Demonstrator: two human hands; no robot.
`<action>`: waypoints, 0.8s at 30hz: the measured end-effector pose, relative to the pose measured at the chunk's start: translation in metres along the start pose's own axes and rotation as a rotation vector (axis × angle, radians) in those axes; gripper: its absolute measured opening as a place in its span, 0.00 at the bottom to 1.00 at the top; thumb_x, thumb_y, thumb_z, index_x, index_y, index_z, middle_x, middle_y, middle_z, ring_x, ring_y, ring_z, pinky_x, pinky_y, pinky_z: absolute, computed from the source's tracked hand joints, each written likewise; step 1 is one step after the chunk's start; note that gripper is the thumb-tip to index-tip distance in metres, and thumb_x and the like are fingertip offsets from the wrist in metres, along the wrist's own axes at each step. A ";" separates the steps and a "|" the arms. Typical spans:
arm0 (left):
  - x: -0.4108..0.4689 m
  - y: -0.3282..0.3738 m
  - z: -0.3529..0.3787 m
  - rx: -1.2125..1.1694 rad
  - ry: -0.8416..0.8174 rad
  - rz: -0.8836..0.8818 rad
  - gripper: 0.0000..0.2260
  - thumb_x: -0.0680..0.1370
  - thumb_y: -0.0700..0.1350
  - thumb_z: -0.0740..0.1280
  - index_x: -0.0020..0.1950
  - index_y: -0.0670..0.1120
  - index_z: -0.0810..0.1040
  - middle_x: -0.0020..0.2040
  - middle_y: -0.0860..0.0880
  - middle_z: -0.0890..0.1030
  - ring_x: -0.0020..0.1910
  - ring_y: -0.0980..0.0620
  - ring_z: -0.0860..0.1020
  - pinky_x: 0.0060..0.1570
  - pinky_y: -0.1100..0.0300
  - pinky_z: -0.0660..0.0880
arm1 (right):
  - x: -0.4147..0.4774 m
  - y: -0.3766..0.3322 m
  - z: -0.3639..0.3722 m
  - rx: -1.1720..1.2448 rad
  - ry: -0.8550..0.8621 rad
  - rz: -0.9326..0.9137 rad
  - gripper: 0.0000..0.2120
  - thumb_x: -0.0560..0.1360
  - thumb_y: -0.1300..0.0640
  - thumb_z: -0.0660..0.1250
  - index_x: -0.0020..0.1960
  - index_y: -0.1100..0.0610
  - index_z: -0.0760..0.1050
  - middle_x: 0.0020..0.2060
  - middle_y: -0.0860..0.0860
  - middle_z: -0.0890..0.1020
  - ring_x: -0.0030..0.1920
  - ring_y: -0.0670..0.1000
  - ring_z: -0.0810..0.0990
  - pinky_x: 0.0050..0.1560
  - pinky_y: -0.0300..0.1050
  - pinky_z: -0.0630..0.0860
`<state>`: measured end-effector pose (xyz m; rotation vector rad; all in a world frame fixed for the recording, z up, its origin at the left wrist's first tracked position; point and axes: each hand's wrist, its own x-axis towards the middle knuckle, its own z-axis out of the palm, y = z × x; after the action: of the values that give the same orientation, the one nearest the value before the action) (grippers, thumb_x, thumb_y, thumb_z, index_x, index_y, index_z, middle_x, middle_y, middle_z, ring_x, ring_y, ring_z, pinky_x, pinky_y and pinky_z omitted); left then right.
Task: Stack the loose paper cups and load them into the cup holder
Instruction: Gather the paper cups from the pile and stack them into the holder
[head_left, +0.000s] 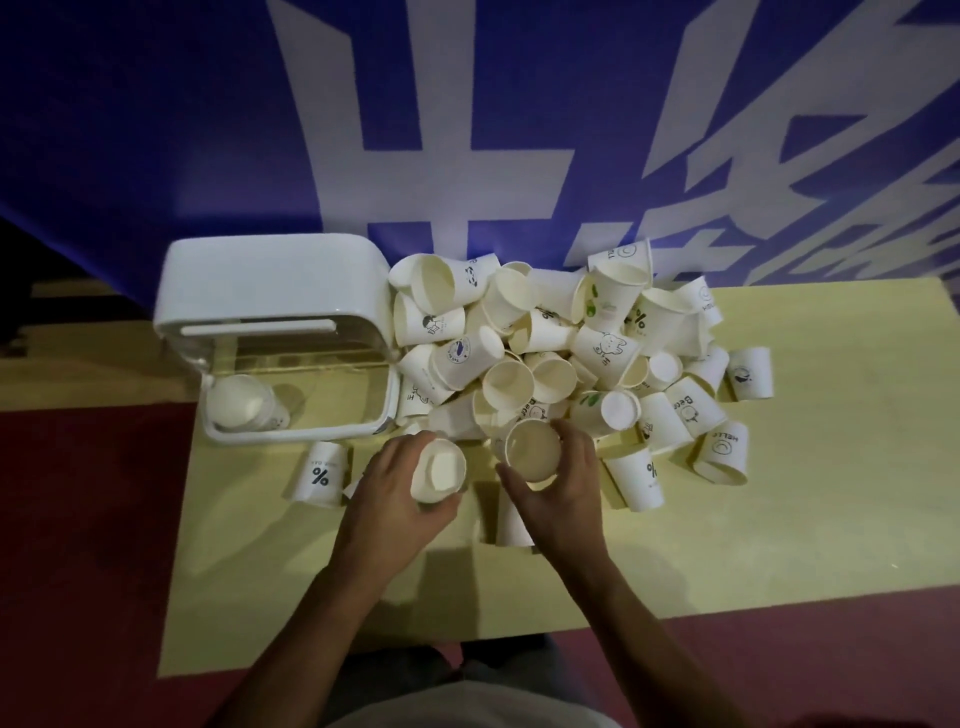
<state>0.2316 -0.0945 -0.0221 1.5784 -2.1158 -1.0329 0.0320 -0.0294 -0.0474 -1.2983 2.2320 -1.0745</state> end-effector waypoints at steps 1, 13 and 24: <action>0.002 -0.005 -0.008 -0.031 0.004 0.008 0.30 0.71 0.55 0.78 0.70 0.61 0.69 0.65 0.64 0.70 0.66 0.55 0.72 0.58 0.54 0.75 | 0.000 -0.009 0.003 0.003 -0.005 -0.012 0.35 0.70 0.48 0.81 0.69 0.61 0.71 0.60 0.55 0.76 0.61 0.57 0.76 0.61 0.58 0.76; 0.011 -0.112 -0.133 -0.115 0.090 0.040 0.31 0.72 0.61 0.77 0.72 0.55 0.74 0.66 0.60 0.74 0.64 0.60 0.73 0.59 0.62 0.74 | -0.012 -0.141 0.094 0.145 -0.099 -0.082 0.33 0.71 0.44 0.79 0.70 0.53 0.72 0.61 0.42 0.75 0.62 0.43 0.75 0.58 0.40 0.76; 0.005 -0.199 -0.208 -0.179 0.211 -0.038 0.30 0.67 0.46 0.82 0.66 0.53 0.76 0.58 0.58 0.76 0.56 0.61 0.74 0.52 0.71 0.70 | -0.008 -0.225 0.199 0.192 -0.205 -0.183 0.32 0.70 0.49 0.81 0.69 0.56 0.73 0.63 0.47 0.78 0.61 0.48 0.77 0.54 0.44 0.76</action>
<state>0.4990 -0.2016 -0.0180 1.5698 -1.8096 -0.9897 0.2915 -0.1765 -0.0090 -1.4765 1.8425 -1.1309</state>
